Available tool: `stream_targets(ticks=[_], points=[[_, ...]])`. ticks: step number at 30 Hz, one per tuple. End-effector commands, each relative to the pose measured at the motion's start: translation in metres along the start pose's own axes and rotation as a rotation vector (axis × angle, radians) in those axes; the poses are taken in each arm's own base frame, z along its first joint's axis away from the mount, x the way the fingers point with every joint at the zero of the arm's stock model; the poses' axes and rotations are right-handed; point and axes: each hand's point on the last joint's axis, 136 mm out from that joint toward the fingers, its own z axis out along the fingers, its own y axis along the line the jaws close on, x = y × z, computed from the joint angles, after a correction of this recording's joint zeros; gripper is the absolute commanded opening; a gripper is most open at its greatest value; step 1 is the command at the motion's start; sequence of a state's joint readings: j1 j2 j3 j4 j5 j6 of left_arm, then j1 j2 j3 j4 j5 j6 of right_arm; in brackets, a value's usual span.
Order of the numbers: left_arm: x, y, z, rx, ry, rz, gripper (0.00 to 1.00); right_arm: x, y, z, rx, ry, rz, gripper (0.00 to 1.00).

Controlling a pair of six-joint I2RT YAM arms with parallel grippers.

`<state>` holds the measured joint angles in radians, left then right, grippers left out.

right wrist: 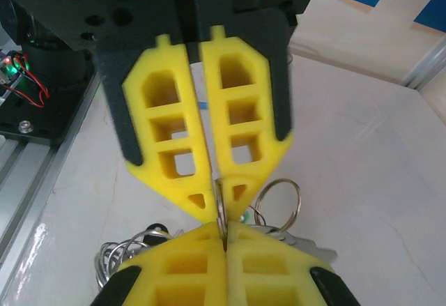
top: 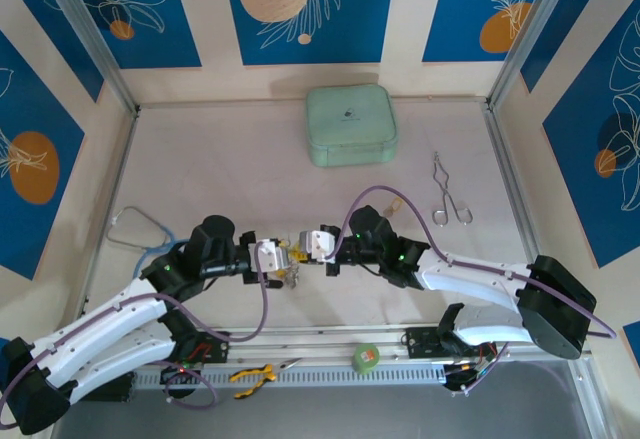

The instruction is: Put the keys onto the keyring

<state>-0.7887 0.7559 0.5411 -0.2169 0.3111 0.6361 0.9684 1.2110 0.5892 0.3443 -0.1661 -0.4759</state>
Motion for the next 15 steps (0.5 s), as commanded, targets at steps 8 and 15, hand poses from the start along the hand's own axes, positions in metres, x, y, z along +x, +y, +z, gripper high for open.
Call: stream_targets(ticks=[8,15], points=[[-0.0148,0.0004,-0.0036,0.005,-0.07,0.056,0.0,-0.0244,0.0032,-0.002,-0.005,-0.027,-0.084,0.16],[-0.0166,-0.0032,-0.0029,0.03,-0.077,0.071,0.0,-0.0276,0.0052,0.0029,-0.01,-0.011,-0.115,0.16]])
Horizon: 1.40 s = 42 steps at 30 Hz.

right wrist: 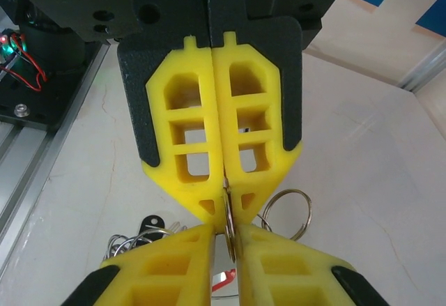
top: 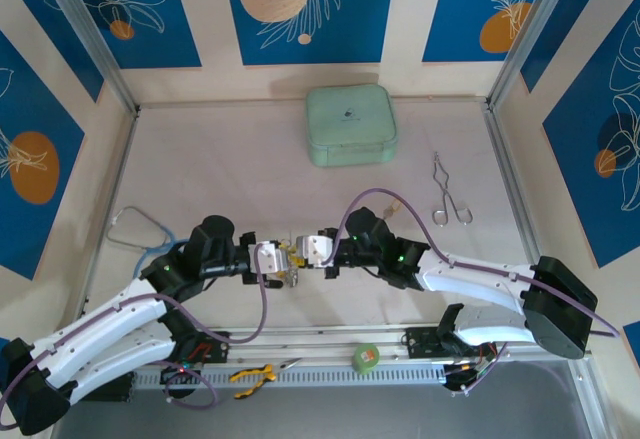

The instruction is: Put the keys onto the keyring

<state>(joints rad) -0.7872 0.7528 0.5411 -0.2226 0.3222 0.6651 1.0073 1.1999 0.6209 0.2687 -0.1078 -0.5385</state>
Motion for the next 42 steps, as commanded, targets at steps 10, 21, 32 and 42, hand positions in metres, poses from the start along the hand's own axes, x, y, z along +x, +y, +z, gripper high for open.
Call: stream_targets(ticks=[10,21,32,42], points=[[-0.017,-0.009,-0.002,0.077,-0.074,0.07,0.0,-0.028,0.002,0.004,-0.02,-0.043,-0.082,0.0],[-0.011,-0.004,-0.01,0.007,-0.052,0.059,0.3,-0.017,0.006,-0.002,-0.01,-0.017,-0.078,0.0],[-0.009,-0.008,-0.021,-0.016,-0.056,0.026,0.31,-0.013,0.009,-0.005,-0.01,-0.007,-0.077,0.0],[-0.01,0.006,-0.028,-0.118,-0.078,-0.031,0.29,-0.006,-0.004,-0.019,0.054,-0.034,0.033,0.0]])
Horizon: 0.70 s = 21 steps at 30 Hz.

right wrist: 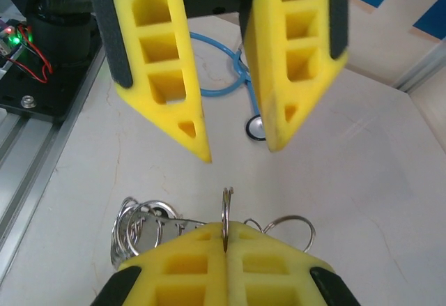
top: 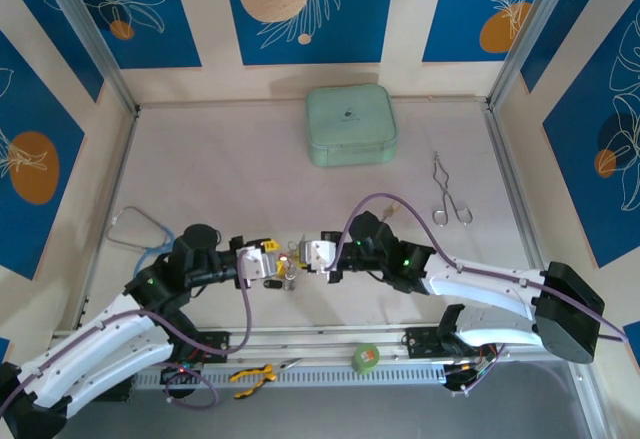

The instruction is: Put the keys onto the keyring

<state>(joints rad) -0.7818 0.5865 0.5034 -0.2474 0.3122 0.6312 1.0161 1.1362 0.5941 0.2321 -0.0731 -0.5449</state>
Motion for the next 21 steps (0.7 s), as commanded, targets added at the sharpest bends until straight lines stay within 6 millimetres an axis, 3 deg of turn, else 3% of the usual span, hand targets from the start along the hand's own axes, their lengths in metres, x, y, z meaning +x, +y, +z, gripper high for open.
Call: stream_targets(ticks=[1,6,12,17,21], points=[[-0.001,0.01,-0.003,-0.069,-0.009,-0.036,0.27,-0.007,-0.011,-0.01,0.047,-0.055,0.061,0.0],[-0.004,0.047,-0.011,-0.28,-0.026,-0.156,0.16,-0.005,-0.039,-0.026,0.176,-0.081,0.219,0.0],[-0.005,0.083,-0.016,-0.455,-0.065,-0.393,0.16,0.017,-0.093,-0.062,0.429,0.022,0.548,0.0],[-0.003,0.096,-0.004,-0.481,-0.061,-0.518,0.16,0.028,-0.105,-0.095,0.512,0.051,0.615,0.0],[0.003,0.102,0.019,-0.462,-0.01,-0.595,0.17,0.038,-0.11,-0.123,0.594,0.091,0.625,0.0]])
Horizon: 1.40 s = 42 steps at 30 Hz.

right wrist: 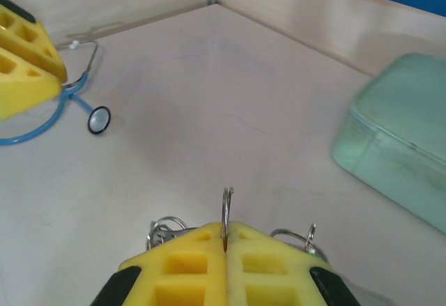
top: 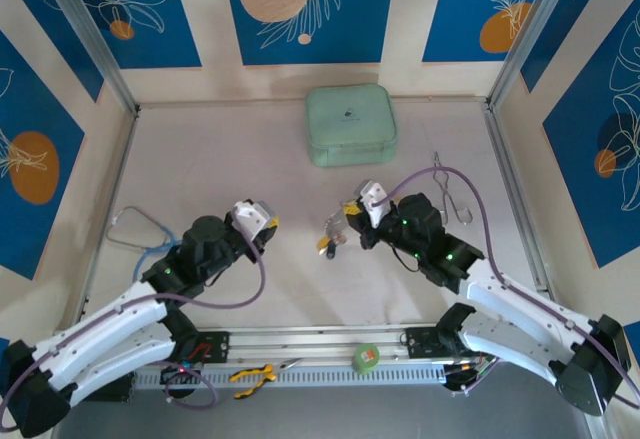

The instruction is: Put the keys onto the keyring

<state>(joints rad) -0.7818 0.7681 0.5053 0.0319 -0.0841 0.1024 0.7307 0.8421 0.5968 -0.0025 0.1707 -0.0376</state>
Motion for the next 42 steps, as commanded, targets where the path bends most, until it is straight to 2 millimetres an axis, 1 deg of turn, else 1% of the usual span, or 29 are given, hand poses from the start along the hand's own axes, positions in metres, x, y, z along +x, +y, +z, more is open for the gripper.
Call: stream_targets(ticks=[1,3,7,10,12,14,18,19,22,24,28,32,34,35,39,42], points=[[-0.027,0.005,0.015,-0.021,-0.038,-0.12,0.18,-0.01,-0.024,-0.022,0.107,-0.005,0.055,0.0],[-0.025,-0.002,0.033,0.019,0.005,-0.161,0.22,-0.013,-0.041,-0.033,0.189,-0.014,0.09,0.0],[-0.02,-0.019,0.073,0.098,0.102,-0.277,0.25,-0.018,-0.081,-0.06,0.38,-0.013,0.173,0.0],[-0.013,-0.033,0.105,0.149,0.175,-0.381,0.25,-0.024,-0.102,-0.082,0.489,-0.033,0.206,0.0],[-0.009,-0.044,0.129,0.186,0.225,-0.452,0.26,-0.028,-0.111,-0.097,0.54,-0.052,0.22,0.0],[-0.001,-0.056,0.152,0.218,0.287,-0.517,0.29,-0.033,-0.117,-0.111,0.577,-0.073,0.228,0.0],[0.01,-0.087,0.195,0.301,0.392,-0.589,0.32,-0.044,-0.12,-0.134,0.616,-0.119,0.224,0.0],[0.016,-0.097,0.205,0.315,0.425,-0.599,0.33,-0.047,-0.119,-0.139,0.618,-0.129,0.219,0.0],[0.015,-0.121,0.232,0.37,0.459,-0.607,0.36,-0.053,-0.118,-0.149,0.628,-0.153,0.209,0.0],[0.018,-0.131,0.248,0.381,0.479,-0.595,0.36,-0.056,-0.117,-0.153,0.627,-0.159,0.199,0.0],[0.023,-0.143,0.275,0.399,0.518,-0.581,0.37,-0.06,-0.114,-0.159,0.623,-0.166,0.191,0.0],[0.03,-0.156,0.29,0.42,0.567,-0.571,0.37,-0.062,-0.112,-0.162,0.615,-0.171,0.195,0.0],[0.036,-0.159,0.297,0.411,0.599,-0.573,0.37,-0.061,-0.111,-0.162,0.612,-0.172,0.199,0.0],[0.039,-0.16,0.299,0.402,0.614,-0.572,0.37,-0.061,-0.111,-0.162,0.609,-0.173,0.199,0.0],[0.047,-0.152,0.309,0.336,0.632,-0.557,0.38,-0.061,-0.109,-0.163,0.601,-0.175,0.2,0.0],[0.052,-0.147,0.315,0.295,0.645,-0.547,0.41,-0.062,-0.108,-0.163,0.597,-0.174,0.198,0.0]])
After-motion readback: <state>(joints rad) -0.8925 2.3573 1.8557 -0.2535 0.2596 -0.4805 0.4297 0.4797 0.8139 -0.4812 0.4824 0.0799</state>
